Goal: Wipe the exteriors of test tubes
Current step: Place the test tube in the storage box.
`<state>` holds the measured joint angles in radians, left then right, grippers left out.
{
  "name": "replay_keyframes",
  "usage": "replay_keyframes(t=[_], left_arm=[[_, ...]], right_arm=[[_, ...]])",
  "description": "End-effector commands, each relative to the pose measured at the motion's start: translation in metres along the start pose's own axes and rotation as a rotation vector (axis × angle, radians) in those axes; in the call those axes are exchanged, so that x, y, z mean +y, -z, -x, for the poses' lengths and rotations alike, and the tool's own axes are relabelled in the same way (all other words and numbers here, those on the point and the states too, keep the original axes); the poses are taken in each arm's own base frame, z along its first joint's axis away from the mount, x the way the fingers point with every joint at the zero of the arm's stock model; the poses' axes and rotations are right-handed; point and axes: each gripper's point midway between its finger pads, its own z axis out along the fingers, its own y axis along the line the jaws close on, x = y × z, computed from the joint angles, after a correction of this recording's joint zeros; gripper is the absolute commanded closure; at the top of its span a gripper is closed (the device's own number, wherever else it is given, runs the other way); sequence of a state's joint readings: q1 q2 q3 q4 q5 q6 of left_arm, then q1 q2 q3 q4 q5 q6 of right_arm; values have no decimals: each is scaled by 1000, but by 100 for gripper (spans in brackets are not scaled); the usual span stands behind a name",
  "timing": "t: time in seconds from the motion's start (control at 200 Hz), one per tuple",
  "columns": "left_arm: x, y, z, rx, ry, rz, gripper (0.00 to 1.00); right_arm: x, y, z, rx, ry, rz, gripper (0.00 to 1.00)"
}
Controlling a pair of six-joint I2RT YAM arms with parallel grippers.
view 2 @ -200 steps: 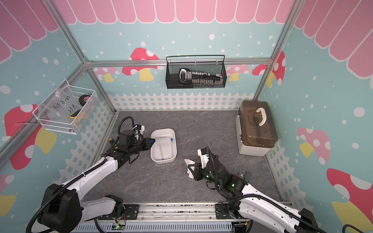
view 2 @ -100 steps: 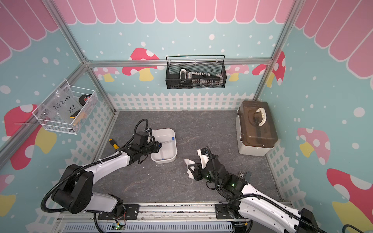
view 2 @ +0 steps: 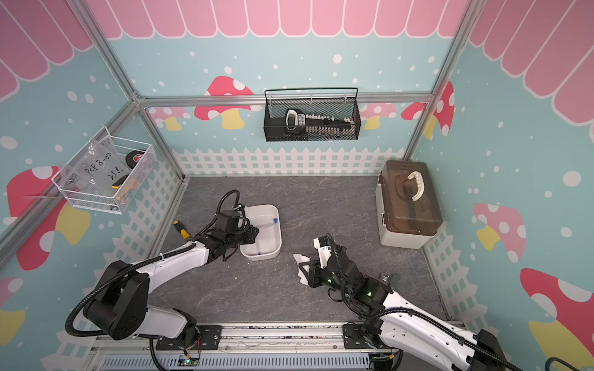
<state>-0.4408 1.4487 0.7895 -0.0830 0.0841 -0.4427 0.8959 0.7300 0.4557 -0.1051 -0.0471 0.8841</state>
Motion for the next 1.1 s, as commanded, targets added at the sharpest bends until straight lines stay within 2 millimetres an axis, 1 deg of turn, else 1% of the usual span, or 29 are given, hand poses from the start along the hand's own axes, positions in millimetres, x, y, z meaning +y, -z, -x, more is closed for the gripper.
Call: replay_keyframes(t=[0.0, 0.07, 0.195, 0.315, 0.405, 0.56, 0.69, 0.846, 1.006, 1.091], left_arm=[[-13, 20, 22, -16, -96, -8, 82], [-20, 32, 27, 19, -151, -12, 82], [-31, 55, 23, 65, -207, -53, 82], [-46, 79, 21, 87, -256, -124, 81], [-53, 89, 16, 147, -289, -151, 80], [-58, 88, 2, 272, -328, -190, 80], [-55, 85, -3, 347, -379, -179, 80], [-48, 81, -1, 434, -455, -131, 80], [-41, 68, 4, 534, -525, -91, 80], [-41, 61, 5, 587, -556, -96, 80]], right_arm=[[11, 4, 11, -25, -1, 32, 81], [11, 6, 12, -32, -1, 34, 81], [9, 8, 12, -41, -4, 29, 81], [9, 9, 11, -37, -5, 35, 81], [10, 9, 10, -33, -3, 38, 81], [10, 9, 10, -34, -1, 37, 81], [11, 9, 10, -33, -2, 43, 81], [12, 9, 11, -33, -6, 42, 81], [12, 6, 12, -23, -21, 39, 81], [12, 5, 12, -16, -32, 39, 81]])
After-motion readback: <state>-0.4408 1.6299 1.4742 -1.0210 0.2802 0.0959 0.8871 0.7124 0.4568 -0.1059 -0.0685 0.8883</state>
